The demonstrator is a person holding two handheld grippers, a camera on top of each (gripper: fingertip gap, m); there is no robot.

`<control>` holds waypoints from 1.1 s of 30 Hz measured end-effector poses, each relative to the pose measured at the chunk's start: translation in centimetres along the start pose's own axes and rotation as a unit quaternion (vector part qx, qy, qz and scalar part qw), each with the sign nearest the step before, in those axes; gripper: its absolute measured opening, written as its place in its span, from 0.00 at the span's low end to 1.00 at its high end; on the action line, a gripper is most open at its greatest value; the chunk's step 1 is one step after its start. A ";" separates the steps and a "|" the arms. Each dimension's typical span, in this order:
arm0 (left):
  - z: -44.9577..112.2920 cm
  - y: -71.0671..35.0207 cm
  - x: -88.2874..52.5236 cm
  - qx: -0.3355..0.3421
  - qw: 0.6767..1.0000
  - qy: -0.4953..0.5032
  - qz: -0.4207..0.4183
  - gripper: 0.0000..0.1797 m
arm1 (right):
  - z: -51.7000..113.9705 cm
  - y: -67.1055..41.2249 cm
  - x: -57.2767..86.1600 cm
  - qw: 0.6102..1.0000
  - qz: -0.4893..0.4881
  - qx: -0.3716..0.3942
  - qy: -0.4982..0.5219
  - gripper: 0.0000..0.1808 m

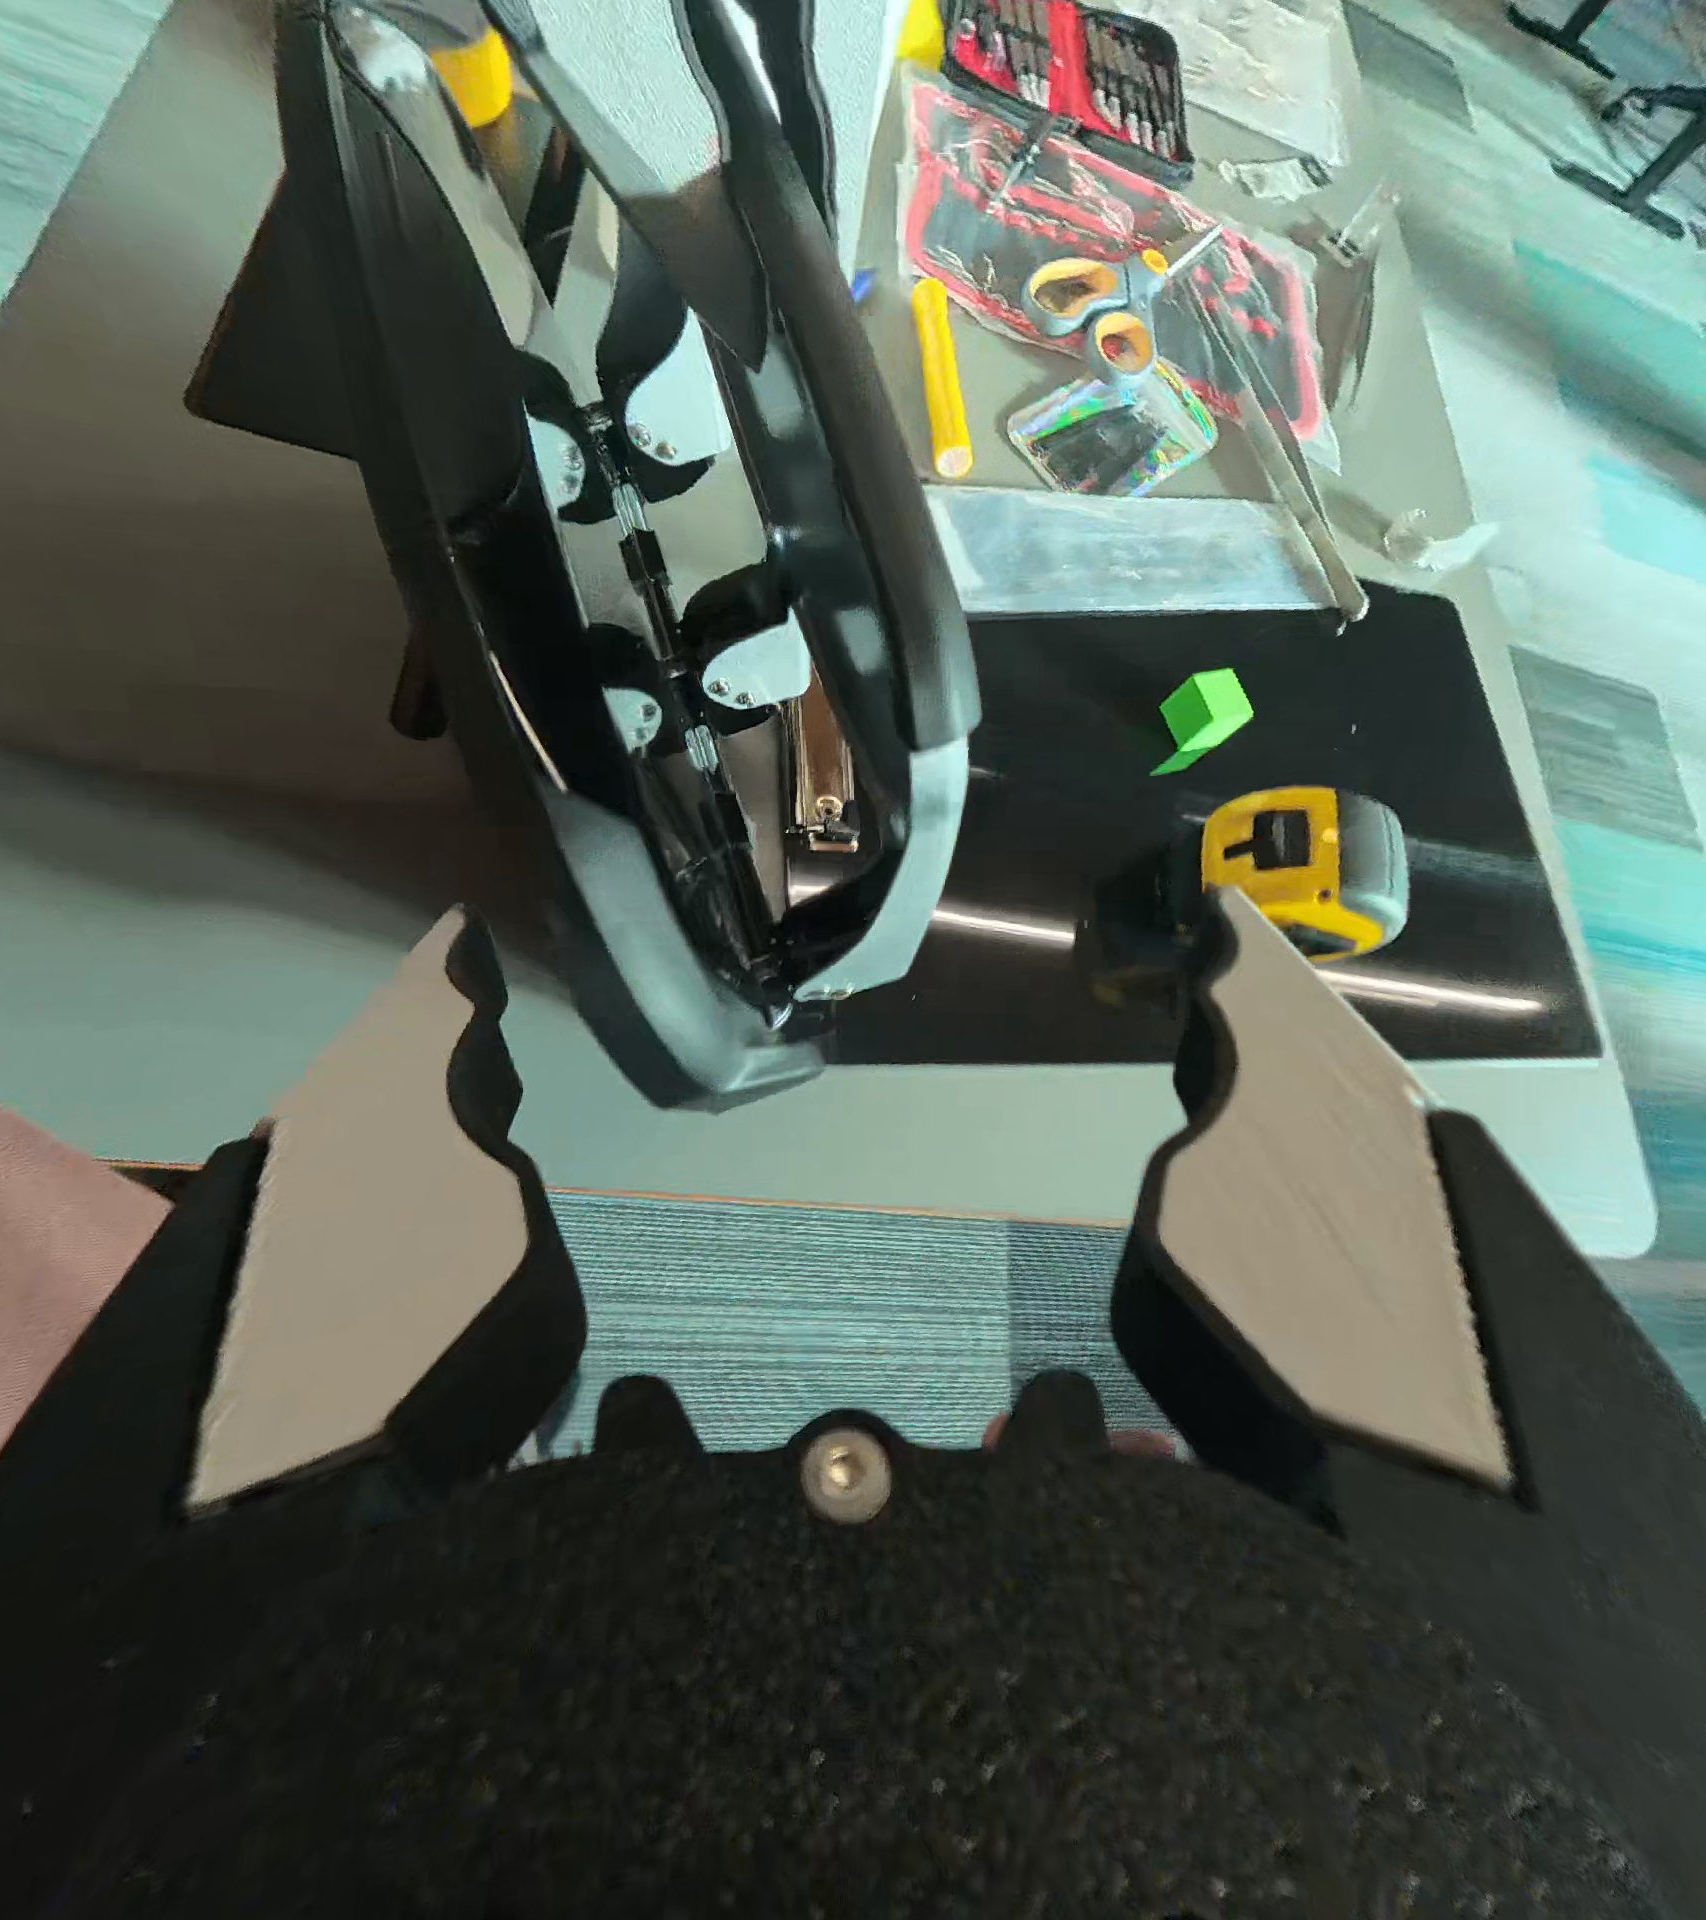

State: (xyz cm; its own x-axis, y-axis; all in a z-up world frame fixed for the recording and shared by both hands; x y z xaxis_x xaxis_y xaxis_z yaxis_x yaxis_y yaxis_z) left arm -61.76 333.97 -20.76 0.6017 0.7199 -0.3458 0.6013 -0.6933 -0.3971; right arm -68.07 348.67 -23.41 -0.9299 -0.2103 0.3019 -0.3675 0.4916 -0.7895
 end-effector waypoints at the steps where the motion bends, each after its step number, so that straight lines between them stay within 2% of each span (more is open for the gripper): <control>1: 0.0 0.0 0.0 0.000 1.000 0.001 0.000 0.08 | 0.7 -0.4 0.1 1.000 -0.024 -0.005 -0.009 0.71; 3: 0.0 0.0 0.0 0.002 1.000 0.004 0.000 0.08 | 1.7 -0.9 -0.3 0.996 -0.074 -0.010 -0.040 0.69; 5: 0.0 0.0 0.0 0.004 1.000 0.006 -0.002 0.08 | 2.2 -1.0 -1.1 0.992 -0.100 -0.005 -0.074 0.57; 6: 0.0 0.1 0.0 0.006 1.000 0.009 -0.004 0.09 | 2.3 -1.0 -1.2 0.991 -0.104 0.002 -0.078 0.55; 10: -1.2 1.0 -0.2 0.028 0.998 0.029 -0.058 0.14 | 2.2 -0.9 -1.2 0.992 -0.097 0.002 -0.081 0.53; 12: -2.7 2.1 -0.6 0.049 0.996 0.034 -0.070 0.23 | 2.3 -0.9 -1.0 0.993 -0.086 -0.005 -0.083 0.52; 14: -4.4 3.4 -0.4 0.072 0.995 0.038 -0.058 0.37 | 2.4 -1.0 -0.6 0.993 -0.078 -0.009 -0.089 0.52; 15: -5.0 4.2 -0.3 0.070 0.996 0.032 -0.042 0.40 | 2.4 -1.0 -0.5 0.993 -0.078 -0.015 -0.090 0.52; 20: -3.5 7.3 1.4 0.015 0.999 0.013 0.032 0.60 | 2.3 -1.0 -0.7 0.993 -0.078 -0.024 -0.088 0.51; 22: -2.4 7.9 1.6 -0.004 0.999 -0.008 0.054 0.65 | 2.2 -1.1 -0.9 0.993 -0.082 -0.028 -0.083 0.49; 23: -2.0 8.1 1.6 0.002 0.998 -0.020 0.055 0.63 | 2.2 -1.1 -1.0 0.993 -0.083 -0.031 -0.080 0.49; 25: -1.6 8.1 1.1 0.029 0.998 -0.041 0.049 0.53 | 2.1 -1.1 -1.1 0.993 -0.084 -0.035 -0.078 0.47; 26: -1.7 8.1 0.9 0.043 0.997 -0.047 0.045 0.45 | 2.0 -1.1 -1.0 0.993 -0.083 -0.037 -0.075 0.43; 28: -1.6 8.1 0.8 0.045 0.997 -0.050 0.048 0.44 | 2.1 -1.2 -0.8 0.993 -0.078 -0.043 -0.075 0.38; 31: -1.7 8.2 1.0 0.047 0.996 -0.050 0.053 0.44 | 2.0 -1.2 -1.0 0.992 -0.090 -0.048 -0.070 0.39; 32: -1.7 8.2 1.1 0.049 0.997 -0.048 0.047 0.47 | 2.0 -1.2 -1.2 0.993 -0.091 -0.044 -0.067 0.40; 33: -1.7 8.4 1.4 0.044 0.997 -0.036 0.050 0.59 | 2.1 -1.1 -1.3 0.993 -0.091 -0.039 -0.068 0.44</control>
State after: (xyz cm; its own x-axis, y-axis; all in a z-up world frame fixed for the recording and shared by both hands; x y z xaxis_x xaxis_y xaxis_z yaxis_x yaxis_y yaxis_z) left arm -55.00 329.15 -23.14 0.6154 0.6494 -0.4466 0.4893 -0.7590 -0.4295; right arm -66.40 346.63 -24.02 -0.8393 -0.4111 0.3559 -0.5338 0.4981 -0.6833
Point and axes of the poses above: each gripper's, where its closed fingertips meet, z out along the fingers, y out of its underside, x = y × z across the jaws, the point moved 6 cm from there along -z, back along the fingers, and after that the axes turned 5 degrees about x, right-handed, at the moved point
